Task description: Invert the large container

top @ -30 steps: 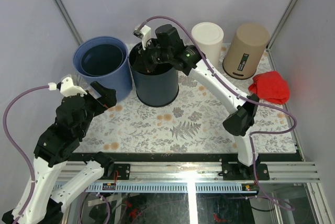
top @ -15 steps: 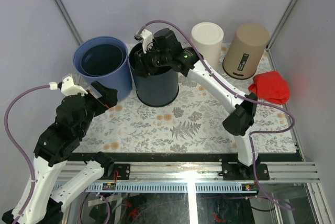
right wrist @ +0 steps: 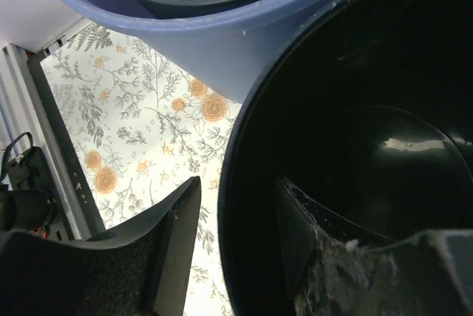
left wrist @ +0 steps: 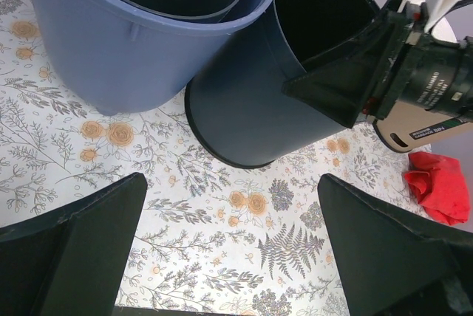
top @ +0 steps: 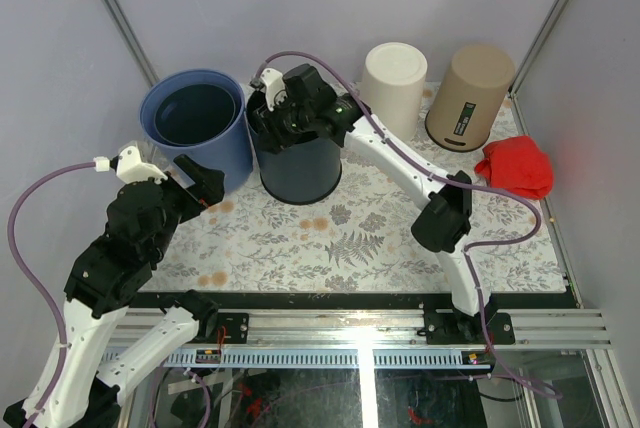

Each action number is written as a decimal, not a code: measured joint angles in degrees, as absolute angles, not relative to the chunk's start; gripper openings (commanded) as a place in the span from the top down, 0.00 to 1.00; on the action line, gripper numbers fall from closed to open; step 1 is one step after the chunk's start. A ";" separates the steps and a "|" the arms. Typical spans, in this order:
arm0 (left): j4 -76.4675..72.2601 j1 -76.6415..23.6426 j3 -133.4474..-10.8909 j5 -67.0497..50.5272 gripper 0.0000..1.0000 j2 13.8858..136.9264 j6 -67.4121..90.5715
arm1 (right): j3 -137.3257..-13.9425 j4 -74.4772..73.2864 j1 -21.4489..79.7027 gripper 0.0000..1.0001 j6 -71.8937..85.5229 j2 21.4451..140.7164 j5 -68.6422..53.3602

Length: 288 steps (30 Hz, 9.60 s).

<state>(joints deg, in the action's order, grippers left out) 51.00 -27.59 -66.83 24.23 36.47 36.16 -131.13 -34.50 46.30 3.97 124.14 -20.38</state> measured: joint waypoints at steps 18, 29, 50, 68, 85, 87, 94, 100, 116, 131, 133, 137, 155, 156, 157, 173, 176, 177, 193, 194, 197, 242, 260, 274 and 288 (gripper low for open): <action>51.05 -27.59 -66.83 24.25 0.00 36.75 36.16 | -133.58 -34.61 46.44 1.00 -0.54 126.65 -17.21; 50.85 -27.59 -66.74 24.18 0.00 37.06 36.16 | -129.36 -34.85 44.40 1.00 7.75 119.42 -17.67; 46.24 -27.59 -63.02 20.23 0.00 38.76 36.36 | -77.01 10.48 26.39 1.00 51.29 90.15 -30.83; 41.95 -27.59 -57.93 15.57 0.00 39.86 37.89 | -44.56 37.65 20.78 0.90 74.65 76.09 -29.15; 31.75 -27.59 -50.96 5.87 0.00 46.92 41.32 | -43.62 21.58 19.00 0.64 67.31 74.06 -28.58; 30.96 -27.59 -50.96 4.91 0.00 47.86 41.54 | -44.73 19.11 18.98 0.61 65.67 74.08 -28.60; 28.25 -27.59 -50.96 2.87 0.10 50.43 41.74 | -52.03 4.40 18.94 0.56 55.42 74.85 -27.68; 26.96 -27.59 -50.98 2.37 0.16 53.93 41.67 | -57.93 -7.53 18.96 0.55 46.65 74.83 -23.79; 27.11 -32.18 -55.92 5.67 0.33 59.42 40.25 | -60.60 -23.09 19.59 0.52 37.50 69.97 -21.89; 29.12 -33.85 -57.43 9.87 0.41 60.86 39.09 | -63.59 -34.61 29.74 0.54 33.82 68.90 -16.29; 29.26 -34.13 -57.67 10.41 0.42 61.14 39.00 | -64.40 -35.79 30.94 0.54 33.47 69.17 -14.81; 30.74 -35.27 -59.07 11.90 0.43 61.98 38.72 | -66.54 -38.06 32.71 0.56 32.88 70.43 -11.29; 40.21 -38.30 -67.61 18.96 0.43 65.14 36.80 | -68.40 -37.19 34.02 0.55 33.74 72.31 -10.17; 40.91 -38.44 -68.45 19.42 0.43 65.43 36.53 | -68.34 -36.71 34.02 0.55 34.04 72.40 -10.46; 41.63 -38.54 -69.28 19.88 0.43 65.73 36.18 | -68.14 -36.16 34.02 0.55 34.28 72.47 -10.68; 46.65 -43.51 -85.36 24.99 0.43 71.79 31.81 | -53.58 -17.39 33.82 0.55 40.29 70.30 -15.70; 45.58 -44.80 -86.70 24.91 0.43 72.73 31.57 | -49.60 -12.99 33.82 0.55 41.85 70.13 -17.26; 45.01 -45.41 -87.15 24.86 0.43 73.10 31.57 | -48.34 -11.46 33.87 0.55 42.39 70.11 -17.63; 40.53 -49.89 -89.47 22.44 0.43 77.65 31.88 | -37.41 7.33 34.46 0.54 47.88 71.18 -18.74; 40.36 -50.35 -89.52 21.87 0.43 78.13 31.97 | -37.41 9.45 34.65 0.54 48.38 71.46 -18.85; 40.45 -51.35 -89.52 20.43 0.43 79.40 32.27 | -37.47 15.11 34.92 0.54 49.21 72.62 -19.14; 20.91 -53.65 -54.48 28.95 0.28 72.71 45.50 | -35.46 -1.58 35.00 0.53 44.56 44.91 -6.98; 14.11 -43.99 -72.47 34.94 0.23 99.55 50.48 | -34.11 -16.05 35.00 0.53 45.76 30.72 -2.13; 10.90 -33.98 -86.52 31.70 0.20 111.98 43.38 | -36.27 -22.37 35.00 0.51 44.97 29.65 -0.84; 12.71 -33.69 -81.38 28.77 0.17 85.49 34.48 | -43.68 -16.08 35.00 0.45 40.23 47.11 -2.22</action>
